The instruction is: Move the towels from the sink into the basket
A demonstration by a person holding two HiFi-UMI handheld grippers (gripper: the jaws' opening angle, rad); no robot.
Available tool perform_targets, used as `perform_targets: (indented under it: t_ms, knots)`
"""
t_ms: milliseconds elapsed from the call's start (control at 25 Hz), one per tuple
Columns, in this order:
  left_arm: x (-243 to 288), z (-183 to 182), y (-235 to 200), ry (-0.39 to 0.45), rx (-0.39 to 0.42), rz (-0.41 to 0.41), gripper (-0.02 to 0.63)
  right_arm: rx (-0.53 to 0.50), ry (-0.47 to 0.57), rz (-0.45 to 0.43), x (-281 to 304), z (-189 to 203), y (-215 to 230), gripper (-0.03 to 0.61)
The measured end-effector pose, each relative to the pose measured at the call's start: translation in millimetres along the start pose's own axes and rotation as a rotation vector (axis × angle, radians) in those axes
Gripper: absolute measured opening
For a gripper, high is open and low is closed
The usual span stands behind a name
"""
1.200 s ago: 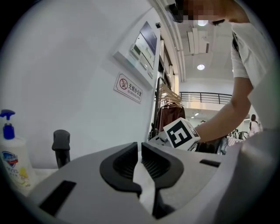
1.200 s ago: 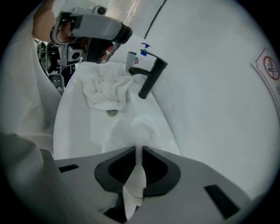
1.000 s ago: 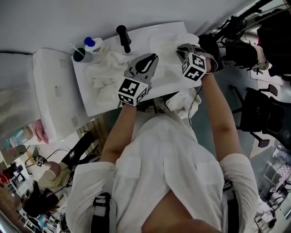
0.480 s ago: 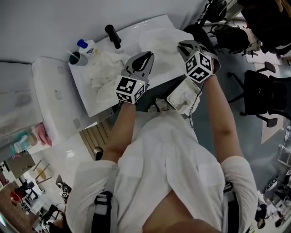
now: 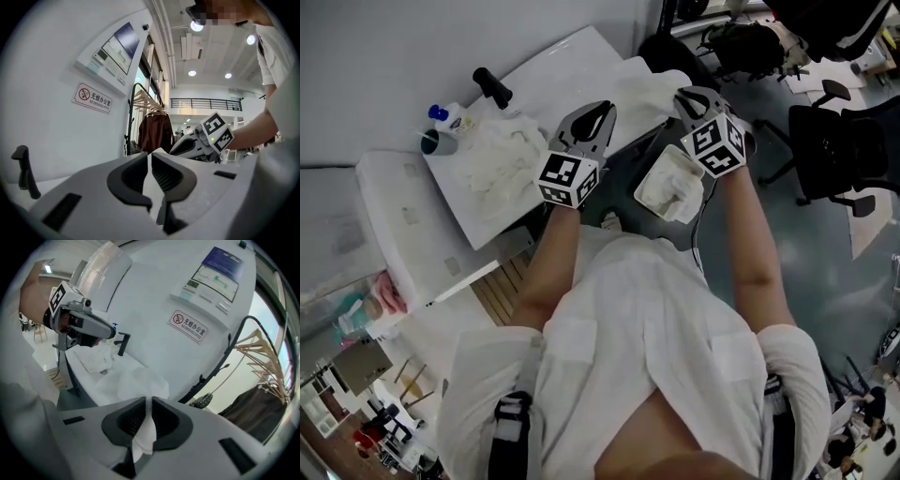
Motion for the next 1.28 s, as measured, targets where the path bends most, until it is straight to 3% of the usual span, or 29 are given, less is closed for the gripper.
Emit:
perform_targets:
  t_ms: [240,520,720,960,1120,1280]
  knots:
    - [32.0,3.1,75.9,-0.009,0.004,0.056,0.032,0.083,0.005,0.045,-65.4,64.7,11.6,0.037]
    - [50.0,19.9,152.3,-0.031,-0.002,0.099,0.032,0.085,-0.027,-0.033,-106.8,121.8,-15.7,0.035]
    - [47.1,35.6,177.1,-0.046,-0.014,0.092,0.032,0.142,-0.044,-0.073,-122.6,161.0,-34.1,0.034]
    - [47.9,46.4,201.0,-0.057,-0.016,0.083,0.032,0.122,-0.102,-0.17,-110.2,197.5,-64.9,0.034]
    - [43.0,52.9,202.9,-0.063,-0.025,0.062,0.032,0.121,-0.126,-0.214,-96.3,210.1,-79.9,0.032]
    - [37.9,56.6,197.2,-0.064,-0.034,0.041,0.032,0.166,-0.105,-0.2,-92.3,208.8,-79.6,0.026]
Point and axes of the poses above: the fingertips, and each gripper's own axes: x forward along the fingers, y to its right, z out of its underside, the point moved 1 cm from there along -x, backward along the fingers, and after that the axes turned 2 degrees about -x, right-handed, at the moved point
